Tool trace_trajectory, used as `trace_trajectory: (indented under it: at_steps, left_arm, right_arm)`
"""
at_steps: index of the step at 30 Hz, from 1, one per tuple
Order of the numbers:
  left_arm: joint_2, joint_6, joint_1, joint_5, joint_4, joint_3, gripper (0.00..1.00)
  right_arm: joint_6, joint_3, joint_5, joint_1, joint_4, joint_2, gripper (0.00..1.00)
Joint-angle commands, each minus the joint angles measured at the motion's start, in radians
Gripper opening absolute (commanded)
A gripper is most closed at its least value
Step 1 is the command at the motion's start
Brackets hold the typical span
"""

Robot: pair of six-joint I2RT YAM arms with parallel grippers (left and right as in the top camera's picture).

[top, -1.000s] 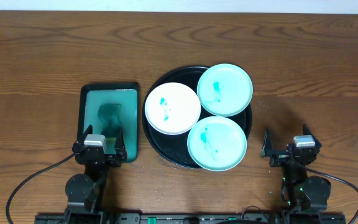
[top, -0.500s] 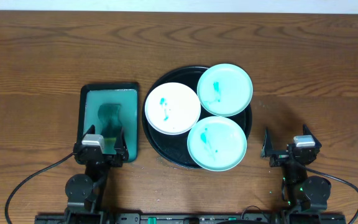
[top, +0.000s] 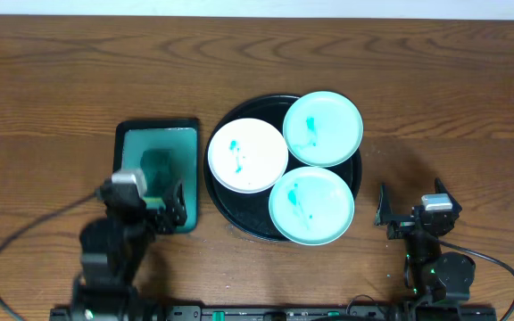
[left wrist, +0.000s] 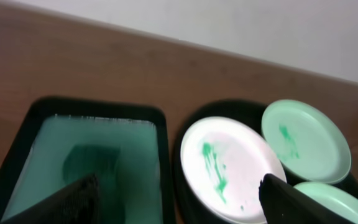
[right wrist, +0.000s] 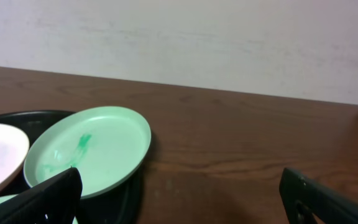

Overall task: Clean dirty plates on tray and stack at the side
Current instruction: 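Raise the left arm over the water tray and the right arm toward the plates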

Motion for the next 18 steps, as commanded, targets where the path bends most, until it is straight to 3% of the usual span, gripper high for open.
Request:
trace_trajectory:
  at_steps: [1,11,18]
  left_arm:
    - [0.243,-0.003,0.005,0.016,-0.13,0.241,0.82]
    - [0.835,-0.005,0.005,0.015,-0.828,0.894,0.82]
    - [0.956,-0.025,0.005,0.016,-0.923,0.935,0.82]
  right_arm:
    - [-0.013,-0.001,0.008,0.011,-0.004,-0.005,0.99]
    - [-0.013,-0.001,0.008,0.011,-0.004,-0.005,0.99]
    - [-0.013,-0.001,0.008,0.011,-0.004,-0.005,0.99]
